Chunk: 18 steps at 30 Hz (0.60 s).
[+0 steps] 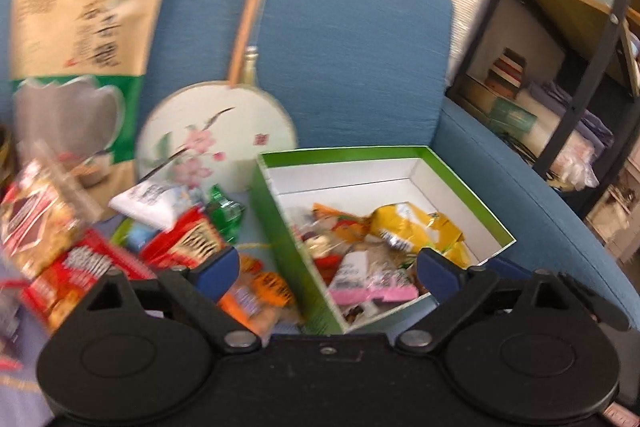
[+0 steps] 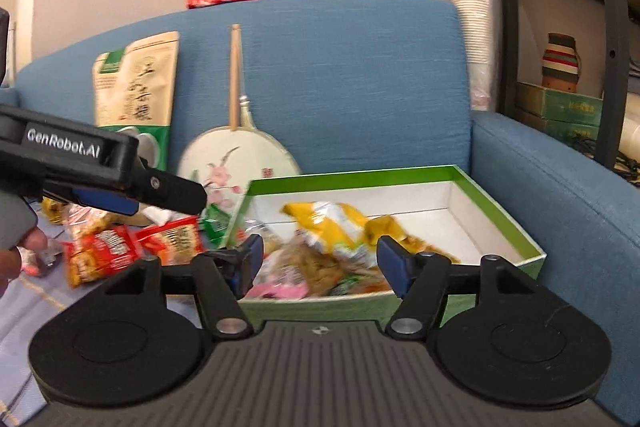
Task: Organize snacks
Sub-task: 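Grasp the dark jerky packet with left gripper while right grasps orange-ended packet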
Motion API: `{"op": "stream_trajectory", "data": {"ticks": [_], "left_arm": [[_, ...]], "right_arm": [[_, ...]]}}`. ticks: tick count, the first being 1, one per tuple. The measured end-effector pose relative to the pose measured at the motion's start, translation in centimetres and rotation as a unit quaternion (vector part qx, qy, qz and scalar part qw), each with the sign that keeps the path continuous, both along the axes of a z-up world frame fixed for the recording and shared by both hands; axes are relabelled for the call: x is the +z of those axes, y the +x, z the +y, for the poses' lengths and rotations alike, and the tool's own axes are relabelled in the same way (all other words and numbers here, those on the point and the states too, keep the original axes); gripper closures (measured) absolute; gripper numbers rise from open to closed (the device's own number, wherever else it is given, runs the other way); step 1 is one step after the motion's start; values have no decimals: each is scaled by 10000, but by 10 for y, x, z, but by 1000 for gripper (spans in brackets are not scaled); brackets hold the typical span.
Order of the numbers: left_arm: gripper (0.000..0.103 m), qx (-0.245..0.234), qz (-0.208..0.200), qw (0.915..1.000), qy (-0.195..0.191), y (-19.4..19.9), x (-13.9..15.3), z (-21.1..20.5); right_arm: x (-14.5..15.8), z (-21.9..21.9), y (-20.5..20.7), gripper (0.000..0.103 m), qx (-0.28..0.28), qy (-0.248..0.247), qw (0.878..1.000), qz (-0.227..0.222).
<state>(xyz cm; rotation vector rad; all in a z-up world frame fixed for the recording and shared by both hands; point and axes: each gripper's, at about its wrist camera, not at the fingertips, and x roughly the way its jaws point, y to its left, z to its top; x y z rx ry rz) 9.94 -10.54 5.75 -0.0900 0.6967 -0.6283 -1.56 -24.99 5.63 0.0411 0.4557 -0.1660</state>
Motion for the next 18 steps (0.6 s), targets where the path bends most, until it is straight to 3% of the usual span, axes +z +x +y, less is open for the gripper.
{"op": "stream_trajectory", "data": {"ticks": [10,15,18], "left_arm": [[0,650,16,9974,309,-19,-16,80],[0,1141,-60,9912,664,-27,-34,132],[0,1447,-84,9869,711,-32,-43,161]], "right_arm": [[-1,52,4,0,759,458,9946,539],[-10,91,23,0,1279,279,9884,772],[-21,110,37,0,1293,131,9869,956]]}}
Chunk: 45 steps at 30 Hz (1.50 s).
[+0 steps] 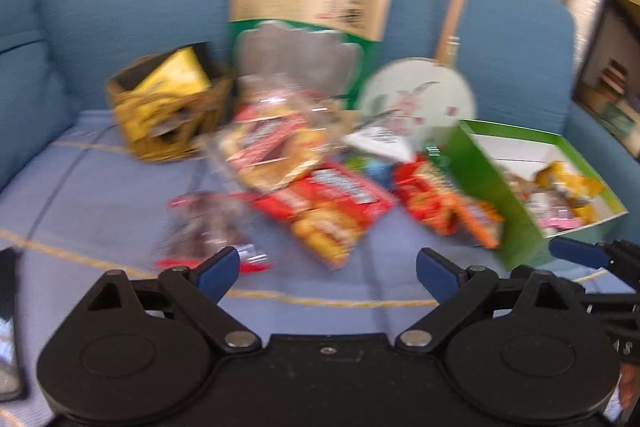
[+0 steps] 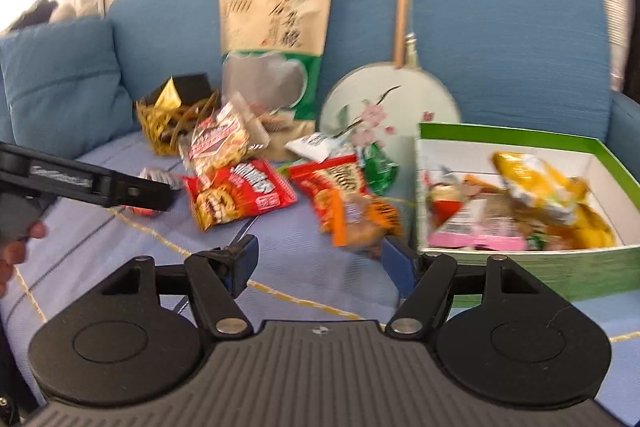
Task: Organize snacks
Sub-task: 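Grasp the dark jerky packet with left gripper while right grasps orange-ended packet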
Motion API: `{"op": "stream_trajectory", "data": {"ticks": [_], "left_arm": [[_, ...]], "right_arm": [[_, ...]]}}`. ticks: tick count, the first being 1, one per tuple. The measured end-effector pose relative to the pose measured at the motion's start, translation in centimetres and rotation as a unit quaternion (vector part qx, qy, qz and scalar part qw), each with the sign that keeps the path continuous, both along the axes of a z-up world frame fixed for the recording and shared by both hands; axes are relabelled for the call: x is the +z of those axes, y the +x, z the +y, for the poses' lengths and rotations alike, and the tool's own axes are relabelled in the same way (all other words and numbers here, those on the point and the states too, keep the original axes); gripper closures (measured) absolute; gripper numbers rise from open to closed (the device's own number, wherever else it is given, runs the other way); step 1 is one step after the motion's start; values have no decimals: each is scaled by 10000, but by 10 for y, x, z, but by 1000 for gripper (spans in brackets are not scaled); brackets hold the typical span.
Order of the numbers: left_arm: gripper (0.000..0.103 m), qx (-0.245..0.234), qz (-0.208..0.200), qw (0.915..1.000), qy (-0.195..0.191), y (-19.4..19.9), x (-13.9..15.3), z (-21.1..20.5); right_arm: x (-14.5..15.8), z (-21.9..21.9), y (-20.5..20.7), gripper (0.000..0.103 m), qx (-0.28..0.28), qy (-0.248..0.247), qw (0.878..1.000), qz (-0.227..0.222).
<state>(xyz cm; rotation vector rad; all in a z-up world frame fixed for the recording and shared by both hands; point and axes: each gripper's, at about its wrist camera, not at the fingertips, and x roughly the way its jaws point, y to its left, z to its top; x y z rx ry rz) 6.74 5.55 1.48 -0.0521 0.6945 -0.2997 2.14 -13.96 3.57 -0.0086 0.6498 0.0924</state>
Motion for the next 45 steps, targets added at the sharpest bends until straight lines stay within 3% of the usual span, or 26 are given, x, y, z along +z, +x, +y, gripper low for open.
{"op": "stream_trajectory", "data": {"ticks": [6,9,17,20,21,22,24,27,32,34,36,37,38,41,45], "left_arm": [[0,624,-14,9979,156,4,-12,47],[0,901,3,9959,-25,18,-12,64],[0,685,102,9975,-155,55,-18,53],[0,680,347,9967,-269,74,-29,55],[2,662,455,9961,-356,78,-33,57],[21,595,582,9955,-463,80,-37,59],[34,485,579,9952,-616,73,-39,62],[40,281,495,9965,-614,55,-35,59],[40,66,425,9978,-513,35,-34,48],[39,-23,443,9978,-483,32,-32,44],[39,-77,498,9973,-539,31,-32,44],[39,-111,522,9970,-565,28,-32,44],[39,-132,542,9968,-574,25,-32,45],[39,-227,600,9961,-610,15,-31,49],[39,-355,705,9947,-657,4,-29,47]], "right_arm": [[-15,19,20,0,94,-30,9997,227],[-17,24,23,0,140,-107,9995,262],[-19,27,23,0,176,-116,9991,357],[-18,31,22,0,315,-34,9988,371],[-17,33,22,0,341,-69,9988,334],[-17,35,22,0,334,-132,9989,290],[-16,38,24,0,292,-303,9988,232],[-17,40,34,0,112,-772,9969,124],[-30,41,62,0,33,-1907,9816,23],[-39,41,73,7,91,-2234,9746,114],[-48,42,78,34,95,-2581,9658,223],[-49,42,76,54,62,-2789,9602,143],[-47,43,71,60,109,-2825,9591,95],[-34,44,47,69,375,-2408,9697,147],[-16,45,-2,69,902,-1840,9788,50]]}}
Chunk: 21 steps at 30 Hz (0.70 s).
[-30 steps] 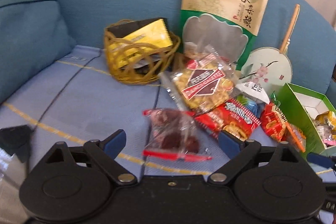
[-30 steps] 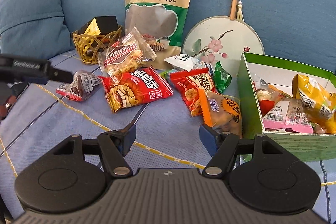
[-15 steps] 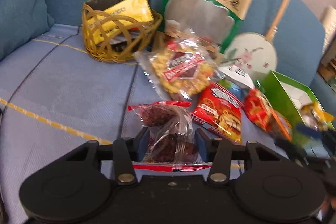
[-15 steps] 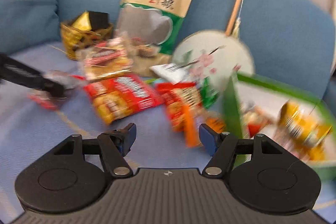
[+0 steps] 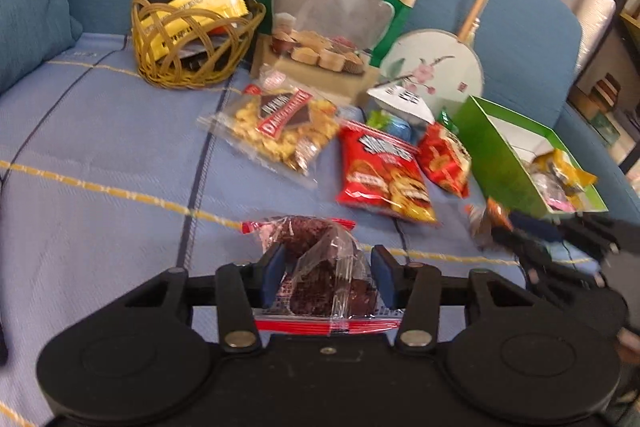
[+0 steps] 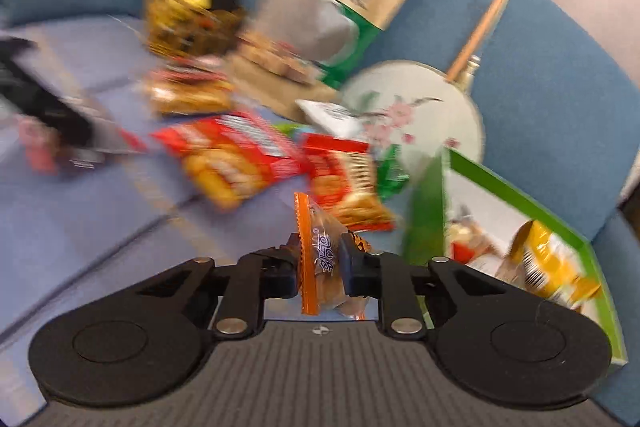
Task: Organize snacks
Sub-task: 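Carry both packets into the green box and open both grippers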
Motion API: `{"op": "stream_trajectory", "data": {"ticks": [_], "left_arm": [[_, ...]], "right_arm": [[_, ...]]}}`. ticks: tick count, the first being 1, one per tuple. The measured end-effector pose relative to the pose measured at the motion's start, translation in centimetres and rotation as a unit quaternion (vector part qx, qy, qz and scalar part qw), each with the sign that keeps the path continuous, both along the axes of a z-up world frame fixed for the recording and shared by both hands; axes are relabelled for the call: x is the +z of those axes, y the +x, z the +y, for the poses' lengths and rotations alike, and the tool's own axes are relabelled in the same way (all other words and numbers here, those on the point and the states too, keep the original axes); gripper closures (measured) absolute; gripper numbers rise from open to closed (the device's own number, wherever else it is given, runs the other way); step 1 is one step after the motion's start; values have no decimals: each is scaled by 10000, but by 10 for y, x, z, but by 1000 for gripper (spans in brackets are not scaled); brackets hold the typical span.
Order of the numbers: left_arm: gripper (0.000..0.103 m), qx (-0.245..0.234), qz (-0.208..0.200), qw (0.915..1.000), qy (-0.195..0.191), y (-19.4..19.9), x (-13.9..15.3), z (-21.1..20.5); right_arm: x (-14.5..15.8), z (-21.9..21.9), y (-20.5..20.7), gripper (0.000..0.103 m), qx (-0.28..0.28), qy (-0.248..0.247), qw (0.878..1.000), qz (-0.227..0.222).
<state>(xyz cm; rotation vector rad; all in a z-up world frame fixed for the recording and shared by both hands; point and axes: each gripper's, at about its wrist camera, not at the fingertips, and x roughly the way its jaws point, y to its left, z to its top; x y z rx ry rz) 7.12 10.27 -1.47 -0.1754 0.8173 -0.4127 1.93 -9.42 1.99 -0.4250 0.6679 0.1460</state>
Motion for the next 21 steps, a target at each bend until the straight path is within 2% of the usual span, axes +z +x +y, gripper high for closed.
{"op": "stream_trajectory", "data": {"ticks": [2,4,5,6,9,10,11,14,17,21], "left_arm": [[34,-70,3,10000,4,-7,1,-3],[24,-85,-45,9998,163,-14,1,-8],[13,-98,-73,9996,249,-16,2,-10],[3,-115,-109,9993,346,-18,2,-13],[0,-57,-148,9985,515,-22,2,-16],[0,-30,-153,9983,553,-21,2,-16],[0,-11,-133,9982,582,-19,2,-16],[0,33,-75,9982,600,-16,3,-18],[0,30,-99,9979,643,-15,6,-18],[0,-4,-56,9970,772,-10,4,-22]], "right_arm": [[4,-1,-22,66,52,78,10000,-21],[5,-2,-40,65,0,170,9999,31],[5,-4,-46,57,-43,192,9998,73],[6,-6,-53,54,-142,239,9996,87],[8,-16,-57,26,-340,633,9973,126],[8,-20,-56,11,-388,746,9964,126],[6,-20,-52,6,-403,800,9959,135],[5,-18,-47,0,-387,1014,9939,218],[7,-15,-45,0,-313,1363,9900,186],[-2,-7,-35,0,-276,970,9946,230]]}}
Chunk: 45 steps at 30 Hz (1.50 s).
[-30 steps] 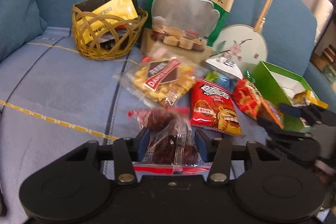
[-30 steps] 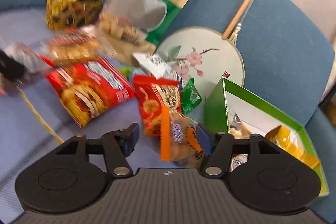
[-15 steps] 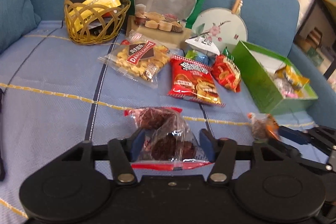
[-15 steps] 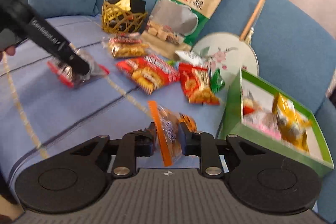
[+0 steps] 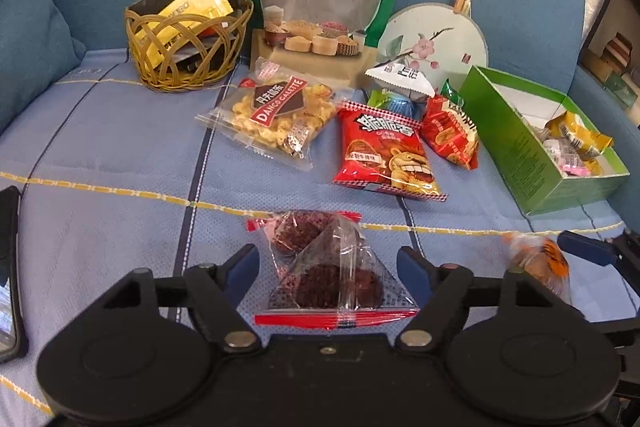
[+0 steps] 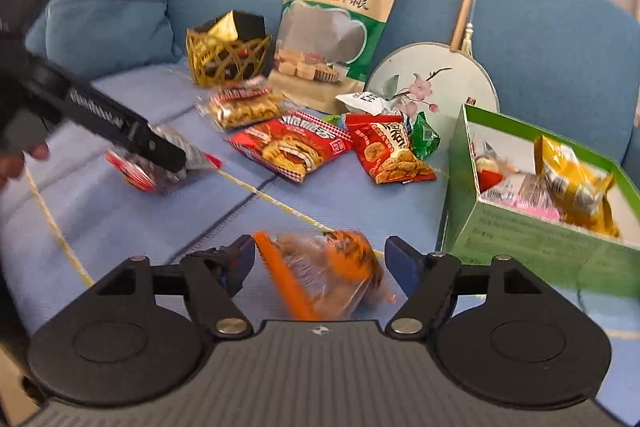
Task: Organize snacks
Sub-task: 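Carry both packets into the green box and open both grippers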
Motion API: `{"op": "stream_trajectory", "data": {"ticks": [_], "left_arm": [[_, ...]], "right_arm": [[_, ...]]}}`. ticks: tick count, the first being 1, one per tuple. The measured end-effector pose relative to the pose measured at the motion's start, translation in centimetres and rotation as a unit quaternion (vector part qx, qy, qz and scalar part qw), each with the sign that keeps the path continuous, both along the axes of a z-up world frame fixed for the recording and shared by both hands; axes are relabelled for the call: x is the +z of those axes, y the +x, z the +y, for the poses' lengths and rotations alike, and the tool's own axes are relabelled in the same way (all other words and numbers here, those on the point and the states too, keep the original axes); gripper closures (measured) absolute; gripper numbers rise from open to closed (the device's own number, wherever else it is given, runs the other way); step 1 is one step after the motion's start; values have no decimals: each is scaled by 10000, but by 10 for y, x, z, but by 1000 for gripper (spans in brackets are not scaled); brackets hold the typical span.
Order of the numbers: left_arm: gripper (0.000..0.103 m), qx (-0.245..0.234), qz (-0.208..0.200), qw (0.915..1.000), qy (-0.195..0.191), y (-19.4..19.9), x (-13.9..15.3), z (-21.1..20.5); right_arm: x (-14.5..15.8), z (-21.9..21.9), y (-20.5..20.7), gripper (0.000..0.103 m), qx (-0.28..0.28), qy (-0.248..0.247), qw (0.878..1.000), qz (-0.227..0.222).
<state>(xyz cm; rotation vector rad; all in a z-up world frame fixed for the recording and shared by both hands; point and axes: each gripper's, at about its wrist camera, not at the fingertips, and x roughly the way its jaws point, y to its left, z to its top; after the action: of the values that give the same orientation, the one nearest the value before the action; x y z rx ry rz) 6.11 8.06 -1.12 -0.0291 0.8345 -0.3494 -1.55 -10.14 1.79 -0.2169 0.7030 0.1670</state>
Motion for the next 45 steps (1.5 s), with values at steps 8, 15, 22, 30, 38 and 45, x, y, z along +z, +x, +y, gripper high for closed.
{"op": "stream_trajectory", "data": {"ticks": [8,15,22,30,38,45], "left_arm": [[0,-60,101,9999,114,5,-9,-4],[0,-183,78,9995,254,4,-11,-13],[30,-249,-125,9984,487,6,-12,-20],[38,-768,-366,9960,267,-5,24,-53],[37,-1375,-848,9868,-102,7,70,-133],[37,-1556,-860,9835,-332,47,86,-205]], "right_arm": [[-10,3,2,0,156,-490,9986,74],[-14,-12,-5,0,-169,-199,9995,148],[-5,-26,-8,24,-317,307,9989,130],[22,-51,-16,24,-458,695,9957,-413],[52,-112,11,24,-1141,796,9814,-1321],[62,-171,38,24,-2124,680,9585,-1776]]}}
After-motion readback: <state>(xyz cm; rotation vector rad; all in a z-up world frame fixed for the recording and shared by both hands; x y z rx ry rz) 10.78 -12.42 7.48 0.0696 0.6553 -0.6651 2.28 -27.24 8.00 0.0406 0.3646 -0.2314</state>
